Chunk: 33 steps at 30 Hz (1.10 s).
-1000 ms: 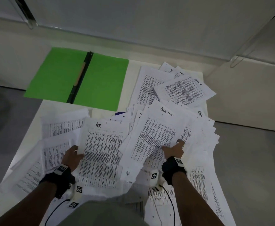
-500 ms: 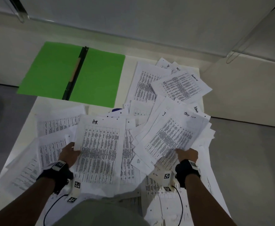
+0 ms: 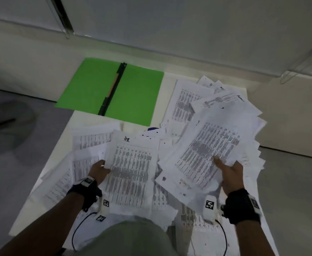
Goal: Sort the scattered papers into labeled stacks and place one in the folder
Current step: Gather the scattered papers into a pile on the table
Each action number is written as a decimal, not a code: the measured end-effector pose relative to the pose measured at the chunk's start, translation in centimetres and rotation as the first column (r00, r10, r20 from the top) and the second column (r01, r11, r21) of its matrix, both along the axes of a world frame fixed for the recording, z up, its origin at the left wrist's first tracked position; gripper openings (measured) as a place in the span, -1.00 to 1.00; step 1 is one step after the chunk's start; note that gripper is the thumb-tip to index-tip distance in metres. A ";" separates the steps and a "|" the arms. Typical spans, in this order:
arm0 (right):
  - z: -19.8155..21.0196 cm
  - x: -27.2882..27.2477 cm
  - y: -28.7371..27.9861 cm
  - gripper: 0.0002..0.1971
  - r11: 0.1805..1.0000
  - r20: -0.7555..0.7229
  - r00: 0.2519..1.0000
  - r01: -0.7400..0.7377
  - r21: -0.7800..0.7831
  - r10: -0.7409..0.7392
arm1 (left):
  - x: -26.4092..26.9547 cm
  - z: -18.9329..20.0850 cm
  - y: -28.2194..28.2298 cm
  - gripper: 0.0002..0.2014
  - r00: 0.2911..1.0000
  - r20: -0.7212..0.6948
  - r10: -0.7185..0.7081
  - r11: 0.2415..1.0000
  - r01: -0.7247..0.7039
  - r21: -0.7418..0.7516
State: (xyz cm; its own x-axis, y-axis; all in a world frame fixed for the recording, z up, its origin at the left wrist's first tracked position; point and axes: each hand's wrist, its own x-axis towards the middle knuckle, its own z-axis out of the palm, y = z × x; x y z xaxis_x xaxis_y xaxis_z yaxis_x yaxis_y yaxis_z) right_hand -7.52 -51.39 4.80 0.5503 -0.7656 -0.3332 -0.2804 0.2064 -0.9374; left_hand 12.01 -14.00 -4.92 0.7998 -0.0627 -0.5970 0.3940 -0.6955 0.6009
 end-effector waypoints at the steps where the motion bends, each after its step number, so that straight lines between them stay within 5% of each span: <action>1: 0.7 0.1 0.7 -0.90 0.998 0.054 0.998 -0.044 0.034 0.042 | 0.1 0.2 0.3 -0.71 1.000 -0.001 0.026 1.000 -0.026 -0.015; 6: 1.9 1.3 4.6 -0.68 0.976 0.174 0.968 -0.196 0.092 0.178 | 0.2 0.8 3.8 -0.65 0.998 -0.039 0.055 0.995 -0.058 -0.081; 14: -3.9 2.1 11.7 0.02 0.935 -0.059 0.945 -0.308 0.177 0.322 | -1.8 1.0 11.6 -0.54 0.968 -0.068 0.241 0.958 -0.249 -0.144; 18: -6.2 2.5 14.3 -0.29 0.937 -0.259 0.901 -0.345 0.058 0.347 | -3.2 1.0 13.9 -0.61 0.950 -0.111 0.291 0.941 -0.305 -0.145; 21: -2.6 4.6 16.4 -0.58 0.902 -0.208 0.885 -0.431 -0.030 0.416 | -3.8 1.1 14.4 -0.50 0.946 -0.100 0.307 0.934 -0.320 -0.162; 23: 0.6 6.1 17.7 -0.63 0.852 -0.127 0.847 -0.523 -0.035 0.515 | -3.9 0.8 14.8 -0.62 0.944 -0.112 0.312 0.934 -0.326 -0.146; 29: 5.9 9.4 19.2 -0.50 0.823 0.128 0.821 -0.566 0.053 0.557 | -3.4 0.2 15.7 -0.54 0.936 -0.107 0.336 0.921 -0.350 -0.169; 33: 3.3 9.2 19.0 -0.04 0.840 0.074 0.852 -0.523 0.142 0.518 | -3.1 0.9 16.0 -0.65 0.944 -0.084 0.319 0.931 -0.329 -0.159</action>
State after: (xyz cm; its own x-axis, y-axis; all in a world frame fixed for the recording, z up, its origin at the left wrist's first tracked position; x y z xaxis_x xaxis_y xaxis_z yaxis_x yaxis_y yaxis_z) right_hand 1.72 -32.44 8.06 0.8657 -0.3050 -0.3968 -0.3575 0.1781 -0.9168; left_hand 8.95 1.98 -3.98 0.7591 0.0905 -0.6447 0.6173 -0.4145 0.6686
